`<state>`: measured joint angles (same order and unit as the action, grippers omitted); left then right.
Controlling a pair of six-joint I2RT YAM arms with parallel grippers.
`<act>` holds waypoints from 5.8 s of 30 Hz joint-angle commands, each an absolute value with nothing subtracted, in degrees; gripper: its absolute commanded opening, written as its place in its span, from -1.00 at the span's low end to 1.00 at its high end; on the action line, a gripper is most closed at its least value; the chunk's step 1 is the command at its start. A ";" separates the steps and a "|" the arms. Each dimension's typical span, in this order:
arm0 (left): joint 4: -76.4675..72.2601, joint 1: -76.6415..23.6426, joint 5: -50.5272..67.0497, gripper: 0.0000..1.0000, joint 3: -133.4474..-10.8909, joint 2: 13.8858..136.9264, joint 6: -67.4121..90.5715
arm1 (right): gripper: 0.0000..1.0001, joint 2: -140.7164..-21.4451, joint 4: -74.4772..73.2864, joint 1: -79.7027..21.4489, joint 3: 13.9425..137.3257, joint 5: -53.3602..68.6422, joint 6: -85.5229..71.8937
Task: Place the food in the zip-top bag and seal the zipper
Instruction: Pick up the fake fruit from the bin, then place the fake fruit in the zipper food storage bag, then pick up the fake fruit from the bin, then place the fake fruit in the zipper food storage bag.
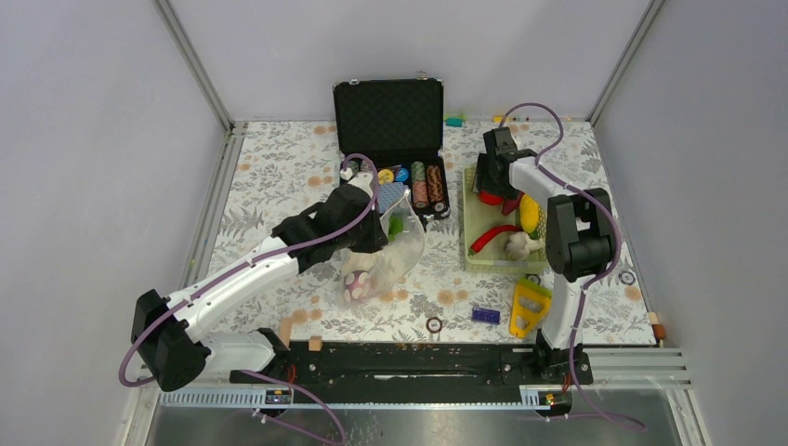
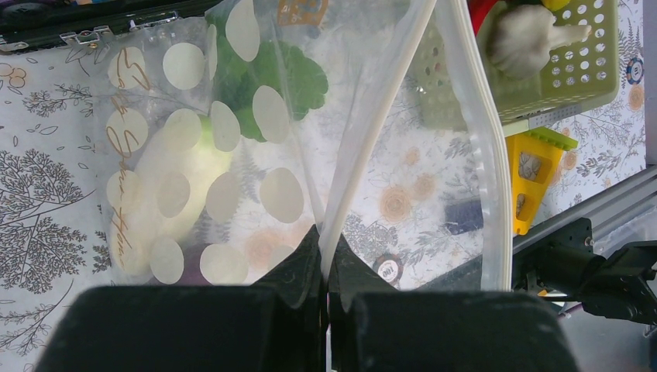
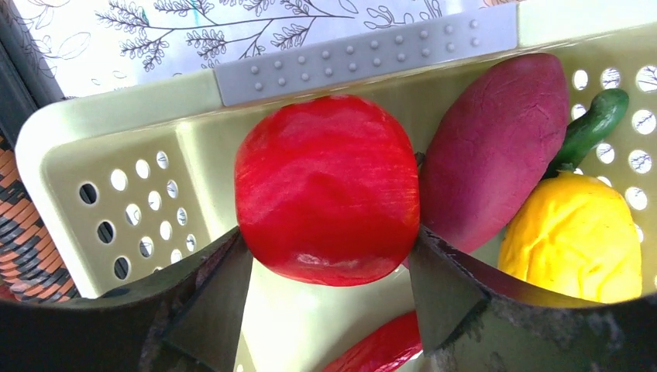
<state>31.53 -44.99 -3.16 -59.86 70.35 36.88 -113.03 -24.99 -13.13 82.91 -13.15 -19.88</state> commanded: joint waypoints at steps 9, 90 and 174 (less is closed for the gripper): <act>29.82 -44.65 -2.96 -1.00 -60.84 69.83 35.68 | 0.26 -95.56 -26.18 -13.36 76.01 -18.40 -20.34; 28.48 -44.73 -0.71 -1.00 -59.42 67.25 35.27 | 0.99 -91.00 -34.71 -10.16 77.06 -3.85 -2.85; 25.80 -44.72 1.83 -1.00 -62.87 67.05 36.38 | 0.31 -65.93 5.50 -49.96 52.14 5.17 -21.94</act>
<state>29.78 -44.91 1.37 -60.42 68.73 36.05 -66.92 0.10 -48.34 52.82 11.16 -21.67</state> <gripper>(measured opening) 0.008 0.617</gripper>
